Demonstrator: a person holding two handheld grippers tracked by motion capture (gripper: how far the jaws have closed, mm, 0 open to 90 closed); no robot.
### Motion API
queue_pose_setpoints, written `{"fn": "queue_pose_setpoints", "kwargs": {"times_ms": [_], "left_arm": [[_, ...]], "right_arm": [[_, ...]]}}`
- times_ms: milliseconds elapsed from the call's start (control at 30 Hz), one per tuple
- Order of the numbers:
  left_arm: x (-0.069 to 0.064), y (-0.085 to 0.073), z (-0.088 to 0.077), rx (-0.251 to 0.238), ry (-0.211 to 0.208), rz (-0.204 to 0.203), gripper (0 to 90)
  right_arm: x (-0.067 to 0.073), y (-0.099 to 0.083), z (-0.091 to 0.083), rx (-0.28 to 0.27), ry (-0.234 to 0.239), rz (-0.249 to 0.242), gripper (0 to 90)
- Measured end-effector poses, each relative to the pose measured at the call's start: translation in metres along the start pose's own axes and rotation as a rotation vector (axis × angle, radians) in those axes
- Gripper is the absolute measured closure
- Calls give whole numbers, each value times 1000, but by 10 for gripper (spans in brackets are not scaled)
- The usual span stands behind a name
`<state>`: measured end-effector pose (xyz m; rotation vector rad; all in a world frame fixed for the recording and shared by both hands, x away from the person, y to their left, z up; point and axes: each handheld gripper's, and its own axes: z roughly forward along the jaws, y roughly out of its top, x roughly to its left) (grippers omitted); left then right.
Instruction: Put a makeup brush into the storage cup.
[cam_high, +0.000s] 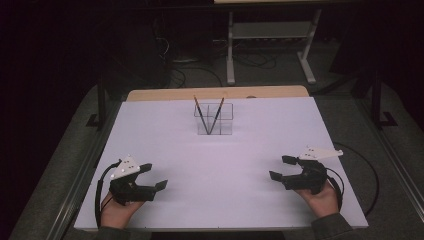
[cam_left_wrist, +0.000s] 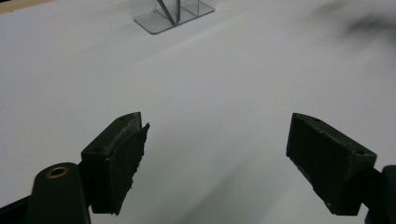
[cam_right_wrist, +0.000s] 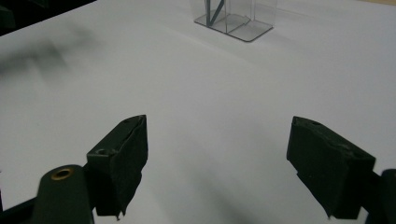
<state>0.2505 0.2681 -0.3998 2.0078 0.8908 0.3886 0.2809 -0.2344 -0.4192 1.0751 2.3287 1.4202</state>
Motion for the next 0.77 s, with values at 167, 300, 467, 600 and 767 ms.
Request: {"fn": "queue_pose_setpoints", "kwargs": {"times_ms": [167,300,467,600,767], "left_arm": [[0,-3,0,5,-4,-8,186],[2,-4,0,8,-6,-4,186],[1,-5,3,17,-9,4,186],[1,-6,4,23,-8,13,187],[3,-7,5,29,-13,12,188]], "right_arm": [[0,-2,0,-4,1,2,190],[0,-3,0,0,9,3,189],[0,-4,-1,-5,10,-3,186],[1,-5,0,-6,11,-3,185],[2,-6,2,-4,9,-14,185]]}}
